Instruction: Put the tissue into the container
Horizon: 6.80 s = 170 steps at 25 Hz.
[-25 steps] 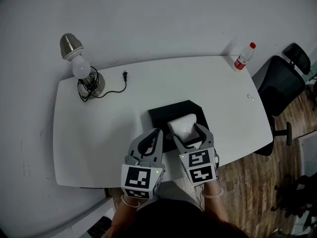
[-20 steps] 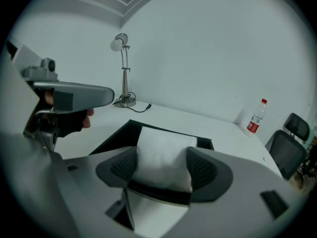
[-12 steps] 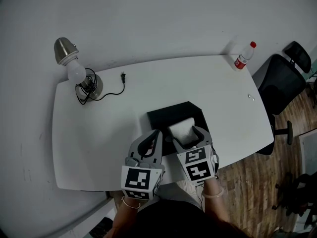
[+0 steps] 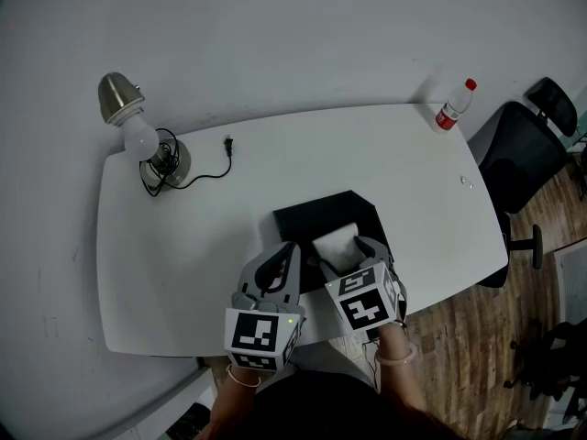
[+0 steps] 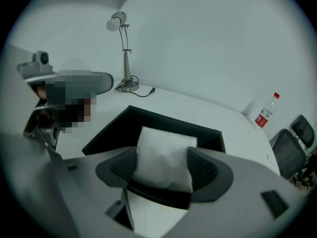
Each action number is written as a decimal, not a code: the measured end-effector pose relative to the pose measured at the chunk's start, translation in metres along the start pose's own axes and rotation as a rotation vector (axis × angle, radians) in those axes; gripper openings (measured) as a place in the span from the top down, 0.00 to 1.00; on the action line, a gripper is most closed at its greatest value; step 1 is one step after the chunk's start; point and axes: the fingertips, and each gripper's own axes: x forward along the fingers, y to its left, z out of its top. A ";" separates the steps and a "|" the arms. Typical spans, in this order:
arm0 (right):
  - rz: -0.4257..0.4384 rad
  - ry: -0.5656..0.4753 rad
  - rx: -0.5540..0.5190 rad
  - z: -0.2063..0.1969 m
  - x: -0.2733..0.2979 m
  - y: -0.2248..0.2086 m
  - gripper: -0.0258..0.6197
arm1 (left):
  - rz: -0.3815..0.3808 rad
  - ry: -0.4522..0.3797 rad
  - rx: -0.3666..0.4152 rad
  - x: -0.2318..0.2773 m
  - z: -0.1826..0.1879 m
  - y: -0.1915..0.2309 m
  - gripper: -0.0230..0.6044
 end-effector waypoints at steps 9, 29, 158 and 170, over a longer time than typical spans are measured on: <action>0.016 0.117 0.007 -0.005 0.008 -0.001 0.45 | -0.003 0.001 -0.009 0.003 -0.001 0.003 0.92; 0.015 0.184 0.005 -0.009 0.014 -0.001 0.45 | 0.025 0.000 0.000 -0.010 0.000 0.011 0.92; -0.135 -0.833 0.061 -0.153 -0.397 0.120 0.93 | 0.172 -0.207 0.158 -0.318 -0.008 -0.257 0.92; -0.097 -0.841 0.074 -0.186 -0.422 0.135 0.93 | 0.218 -0.195 0.169 -0.346 -0.023 -0.286 0.92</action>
